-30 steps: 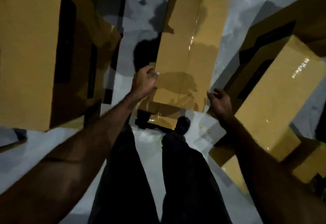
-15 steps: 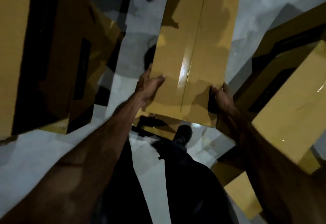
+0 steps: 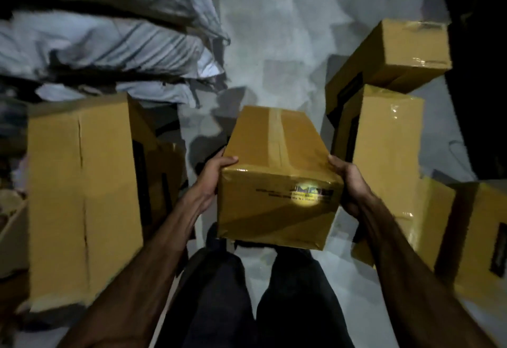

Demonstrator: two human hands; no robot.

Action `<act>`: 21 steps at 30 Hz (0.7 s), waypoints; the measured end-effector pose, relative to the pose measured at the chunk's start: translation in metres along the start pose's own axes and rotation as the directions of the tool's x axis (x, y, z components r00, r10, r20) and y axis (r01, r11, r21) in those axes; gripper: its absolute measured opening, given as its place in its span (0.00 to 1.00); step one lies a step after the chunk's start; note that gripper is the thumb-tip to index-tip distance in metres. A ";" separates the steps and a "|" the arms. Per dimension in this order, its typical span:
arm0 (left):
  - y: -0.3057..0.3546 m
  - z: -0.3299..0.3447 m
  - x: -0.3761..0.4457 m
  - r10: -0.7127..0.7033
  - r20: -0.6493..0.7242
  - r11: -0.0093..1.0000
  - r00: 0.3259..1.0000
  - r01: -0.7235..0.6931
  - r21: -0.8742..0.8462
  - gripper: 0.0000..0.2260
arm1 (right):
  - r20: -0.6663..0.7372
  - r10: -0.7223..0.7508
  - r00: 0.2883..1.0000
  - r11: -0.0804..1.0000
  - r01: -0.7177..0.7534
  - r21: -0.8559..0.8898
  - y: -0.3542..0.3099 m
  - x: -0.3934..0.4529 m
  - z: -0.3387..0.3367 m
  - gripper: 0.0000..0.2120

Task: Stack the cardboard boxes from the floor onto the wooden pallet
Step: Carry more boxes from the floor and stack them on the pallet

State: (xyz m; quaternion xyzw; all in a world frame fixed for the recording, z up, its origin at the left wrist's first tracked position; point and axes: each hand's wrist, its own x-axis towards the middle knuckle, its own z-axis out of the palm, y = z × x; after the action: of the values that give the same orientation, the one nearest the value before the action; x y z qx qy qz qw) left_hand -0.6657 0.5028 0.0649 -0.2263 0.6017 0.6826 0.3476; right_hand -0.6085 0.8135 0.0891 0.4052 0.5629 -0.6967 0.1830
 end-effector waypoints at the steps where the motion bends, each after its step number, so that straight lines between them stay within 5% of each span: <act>1: 0.012 -0.001 -0.012 -0.002 0.025 1.000 1.000 0.002 0.010 0.14 | -0.022 -0.014 1.000 0.996 0.016 0.087 -0.001 -0.026 0.006 0.18; 8: 0.055 0.000 -0.081 0.048 0.163 0.964 0.986 -0.088 0.252 0.21 | -0.294 -0.069 0.953 0.928 0.169 0.331 0.035 -0.158 0.050 0.18; 21: 0.011 0.030 -0.180 -0.009 0.332 0.849 0.943 -0.168 0.500 0.20 | -0.505 -0.075 0.860 0.819 0.342 0.460 0.162 -0.311 0.056 0.20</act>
State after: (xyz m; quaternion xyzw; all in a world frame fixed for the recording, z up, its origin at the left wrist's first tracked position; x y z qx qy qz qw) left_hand -0.5523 0.4954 0.2084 0.0163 0.7082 0.5352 0.4601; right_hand -0.3253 0.6506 0.2277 0.5283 0.4153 -0.7237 -0.1573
